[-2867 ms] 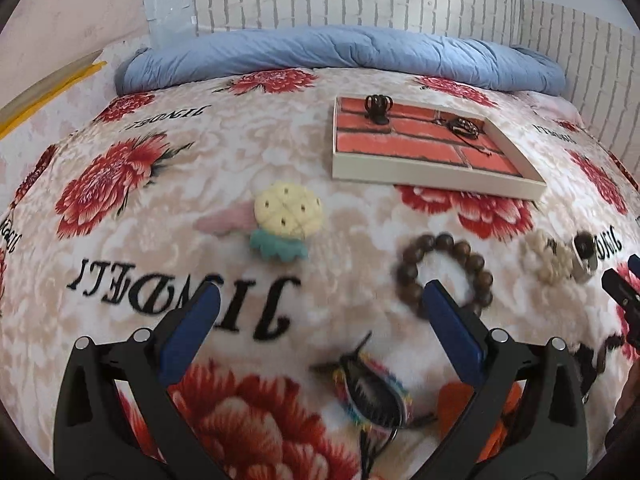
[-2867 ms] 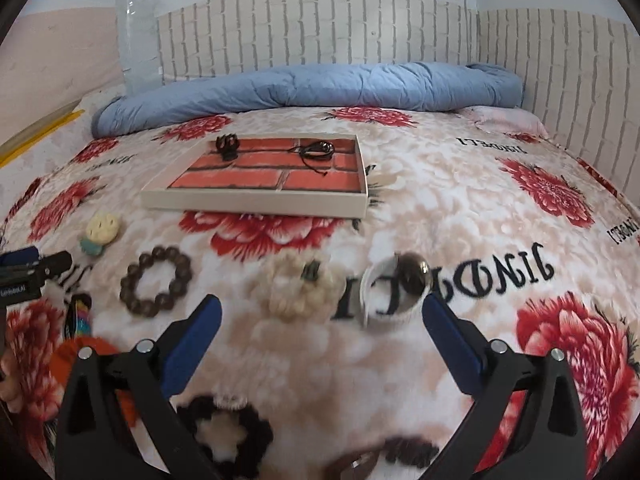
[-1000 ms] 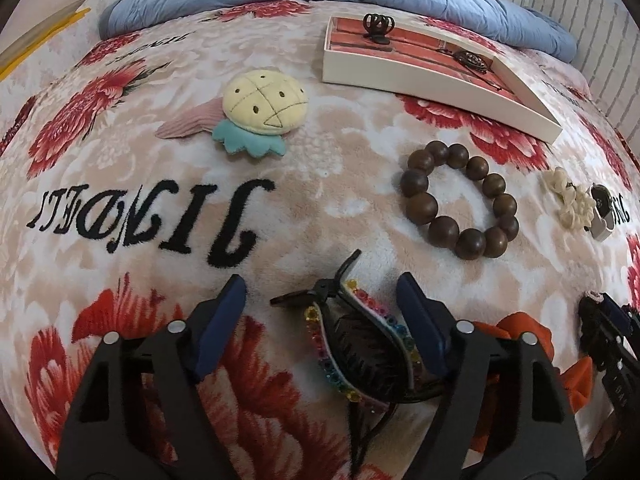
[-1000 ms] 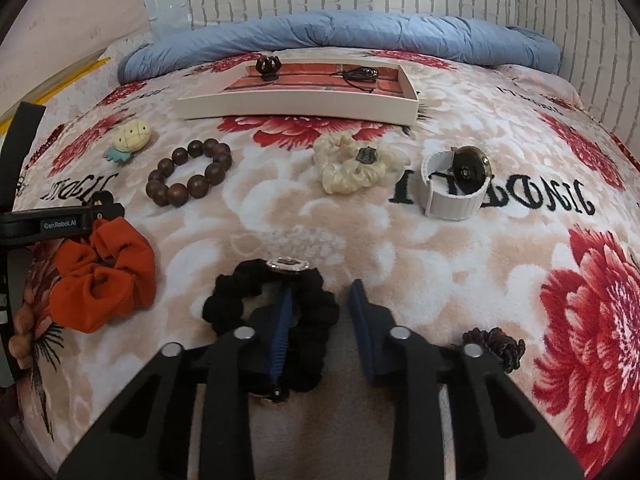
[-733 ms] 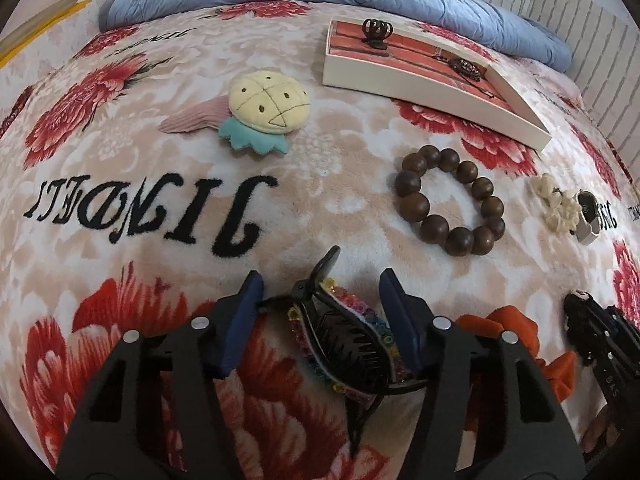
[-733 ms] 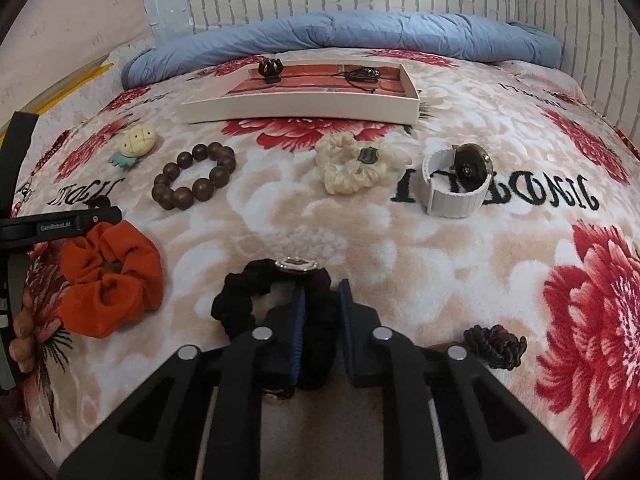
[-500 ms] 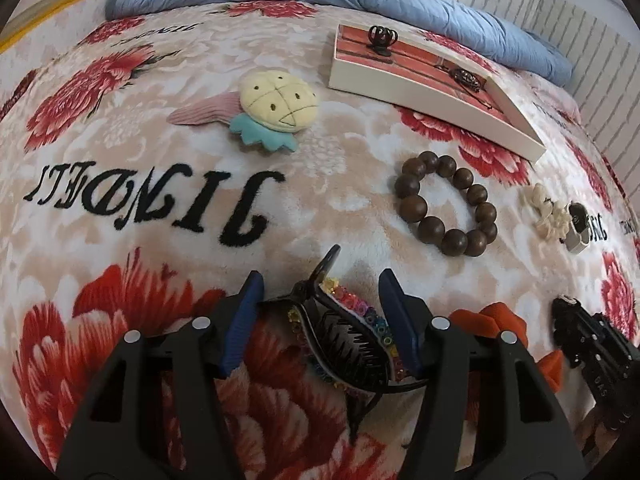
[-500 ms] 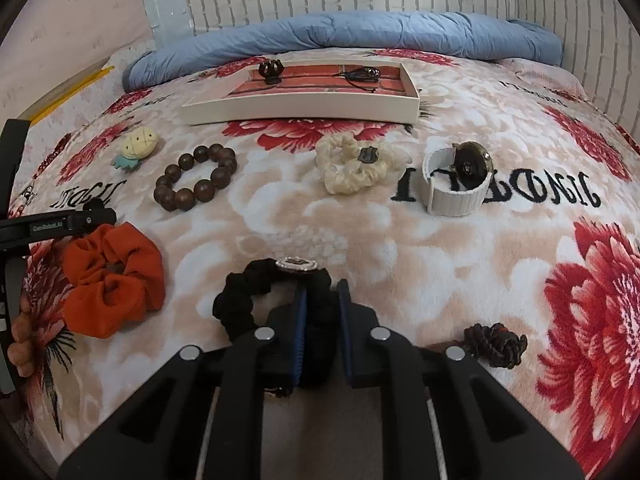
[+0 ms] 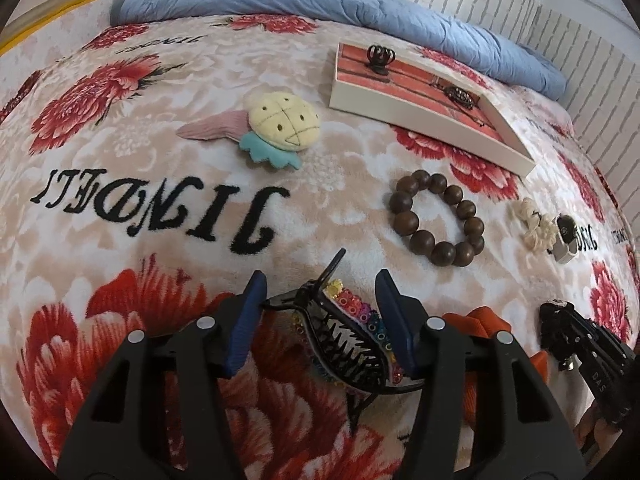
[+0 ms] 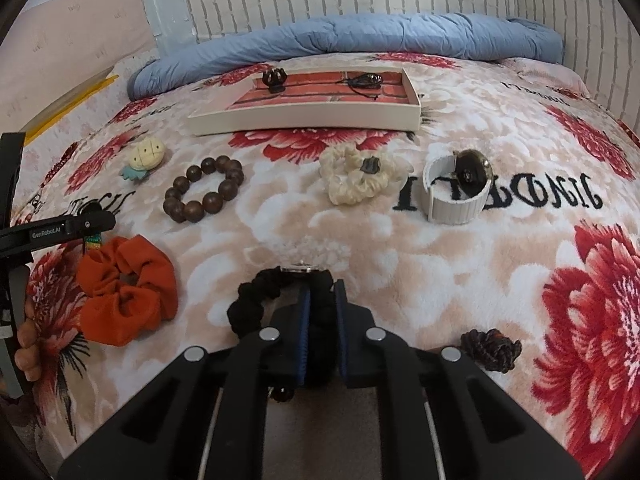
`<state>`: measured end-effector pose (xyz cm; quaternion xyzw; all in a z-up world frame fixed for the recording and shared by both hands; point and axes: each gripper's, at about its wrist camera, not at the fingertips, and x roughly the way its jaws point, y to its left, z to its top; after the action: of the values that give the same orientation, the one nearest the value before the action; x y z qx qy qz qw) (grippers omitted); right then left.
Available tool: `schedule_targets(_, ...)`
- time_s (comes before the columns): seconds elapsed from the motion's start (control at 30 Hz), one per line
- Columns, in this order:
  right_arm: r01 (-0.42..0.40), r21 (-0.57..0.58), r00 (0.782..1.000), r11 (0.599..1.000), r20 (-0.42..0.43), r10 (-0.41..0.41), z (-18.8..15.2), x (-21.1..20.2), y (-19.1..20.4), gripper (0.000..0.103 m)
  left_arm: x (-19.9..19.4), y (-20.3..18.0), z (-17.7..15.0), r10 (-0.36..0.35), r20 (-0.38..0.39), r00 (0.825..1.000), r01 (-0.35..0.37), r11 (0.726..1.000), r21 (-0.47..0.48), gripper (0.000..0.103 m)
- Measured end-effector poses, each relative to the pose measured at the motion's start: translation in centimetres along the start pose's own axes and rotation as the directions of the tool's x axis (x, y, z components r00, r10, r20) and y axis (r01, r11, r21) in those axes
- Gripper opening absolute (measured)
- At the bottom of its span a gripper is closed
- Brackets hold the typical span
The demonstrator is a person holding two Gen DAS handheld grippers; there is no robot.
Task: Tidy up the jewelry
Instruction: 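Grasp the rainbow-beaded hair clip with the left tool while the right tool grasps the black scrunchie, then carry the beaded clip and black scrunchie into the tray and release both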
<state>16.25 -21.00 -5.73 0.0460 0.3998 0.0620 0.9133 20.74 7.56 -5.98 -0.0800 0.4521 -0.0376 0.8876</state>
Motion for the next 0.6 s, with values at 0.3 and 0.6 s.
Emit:
schedule_targets(0.3,-0.004,-0.007,1.0,1.0,0.017,0.004,1.0,-0.2,-0.1,0.012,-1.6,-0.1,0.6,-0.012,0.068,0.998,0.011,1.0,0.014,0.054)
schedule_targets(0.6,0.001,-0.024,0.998,1.0,0.07,0.001,4.2,-0.6,0.0,0.011,-2.2,-1.5,4.3,-0.023,0.125,0.992,0.017,0.999,0.045,0.054)
